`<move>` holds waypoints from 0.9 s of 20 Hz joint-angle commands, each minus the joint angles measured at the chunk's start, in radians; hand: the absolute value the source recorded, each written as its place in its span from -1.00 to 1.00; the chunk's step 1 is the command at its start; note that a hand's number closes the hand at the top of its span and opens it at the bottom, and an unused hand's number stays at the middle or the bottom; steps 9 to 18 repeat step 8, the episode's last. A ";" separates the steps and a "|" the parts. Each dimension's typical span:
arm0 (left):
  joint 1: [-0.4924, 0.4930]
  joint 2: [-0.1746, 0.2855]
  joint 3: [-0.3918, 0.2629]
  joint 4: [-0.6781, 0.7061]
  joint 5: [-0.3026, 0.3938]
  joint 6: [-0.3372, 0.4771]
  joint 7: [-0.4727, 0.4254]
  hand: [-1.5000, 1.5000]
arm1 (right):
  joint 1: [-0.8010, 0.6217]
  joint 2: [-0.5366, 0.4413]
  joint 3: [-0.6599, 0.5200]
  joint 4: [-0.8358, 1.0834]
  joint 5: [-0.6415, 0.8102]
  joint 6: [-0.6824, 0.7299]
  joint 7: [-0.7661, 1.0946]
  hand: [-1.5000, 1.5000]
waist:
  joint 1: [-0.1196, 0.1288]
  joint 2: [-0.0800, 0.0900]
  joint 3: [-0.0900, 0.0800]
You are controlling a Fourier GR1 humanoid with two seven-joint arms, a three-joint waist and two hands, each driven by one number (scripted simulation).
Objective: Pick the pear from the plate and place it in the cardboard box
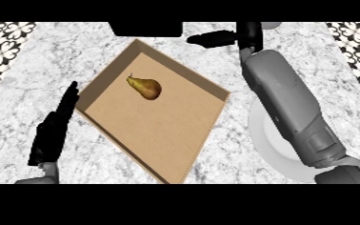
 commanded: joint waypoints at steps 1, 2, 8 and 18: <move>0.027 0.003 0.004 -0.024 0.009 -0.011 0.006 0.00 | 0.031 -0.104 -0.113 0.044 -0.063 0.107 -0.066 -1.00 | 0.001 -0.001 0.000; 0.014 0.008 0.003 0.002 -0.010 -0.003 -0.006 0.00 | 0.074 -0.160 -0.126 0.024 -0.077 0.175 -0.110 -1.00 | -0.007 0.000 0.000; 0.053 0.027 0.037 0.016 0.034 -0.042 -0.063 0.00 | 0.095 -0.274 -0.168 0.166 -0.065 0.397 -0.233 -1.00 | 0.009 0.002 0.000; 0.053 0.027 0.037 0.016 0.034 -0.042 -0.063 0.00 | 0.095 -0.274 -0.168 0.166 -0.065 0.397 -0.233 -1.00 | 0.009 0.002 0.000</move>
